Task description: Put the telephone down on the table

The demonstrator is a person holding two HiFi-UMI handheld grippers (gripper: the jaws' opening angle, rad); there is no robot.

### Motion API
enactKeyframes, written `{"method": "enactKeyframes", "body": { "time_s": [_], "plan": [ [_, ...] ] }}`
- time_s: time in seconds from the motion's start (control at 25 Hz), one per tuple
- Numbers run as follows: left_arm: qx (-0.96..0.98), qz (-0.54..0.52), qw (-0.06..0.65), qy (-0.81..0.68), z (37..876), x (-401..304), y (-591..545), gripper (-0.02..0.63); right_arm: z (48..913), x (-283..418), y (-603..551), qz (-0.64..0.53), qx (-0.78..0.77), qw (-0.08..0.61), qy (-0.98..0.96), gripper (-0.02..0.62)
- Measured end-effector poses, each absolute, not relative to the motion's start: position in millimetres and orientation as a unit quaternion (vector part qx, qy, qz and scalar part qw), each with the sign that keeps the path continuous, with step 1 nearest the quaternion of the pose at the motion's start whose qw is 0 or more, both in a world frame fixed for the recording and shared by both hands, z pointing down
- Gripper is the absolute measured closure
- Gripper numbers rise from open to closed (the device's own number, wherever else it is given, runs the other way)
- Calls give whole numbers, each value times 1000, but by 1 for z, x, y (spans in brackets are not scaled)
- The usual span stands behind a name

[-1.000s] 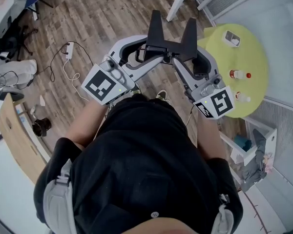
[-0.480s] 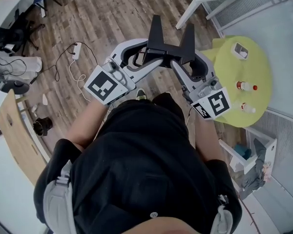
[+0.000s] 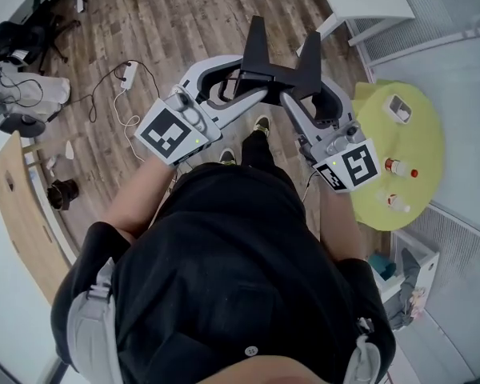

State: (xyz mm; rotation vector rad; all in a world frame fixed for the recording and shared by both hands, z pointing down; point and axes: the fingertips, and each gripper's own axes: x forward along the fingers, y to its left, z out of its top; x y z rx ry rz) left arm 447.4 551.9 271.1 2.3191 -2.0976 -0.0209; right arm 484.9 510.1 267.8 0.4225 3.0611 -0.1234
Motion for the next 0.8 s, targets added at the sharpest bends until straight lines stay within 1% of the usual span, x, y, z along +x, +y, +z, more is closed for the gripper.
{"method": "enactKeyframes", "body": {
  "time_s": [0.2,0.44,0.8],
  "plan": [
    [727,-10,11,-686,270,411,517,390,265,447,473,-36,159,20,986,376],
    [717,-10,8,-697,271,392,493,390,267,426,449,-33,176,18,984,376],
    [700,-3,19,-713,277,349,416,390,273,380,370,-43,198,14,979,376]
  ]
}}
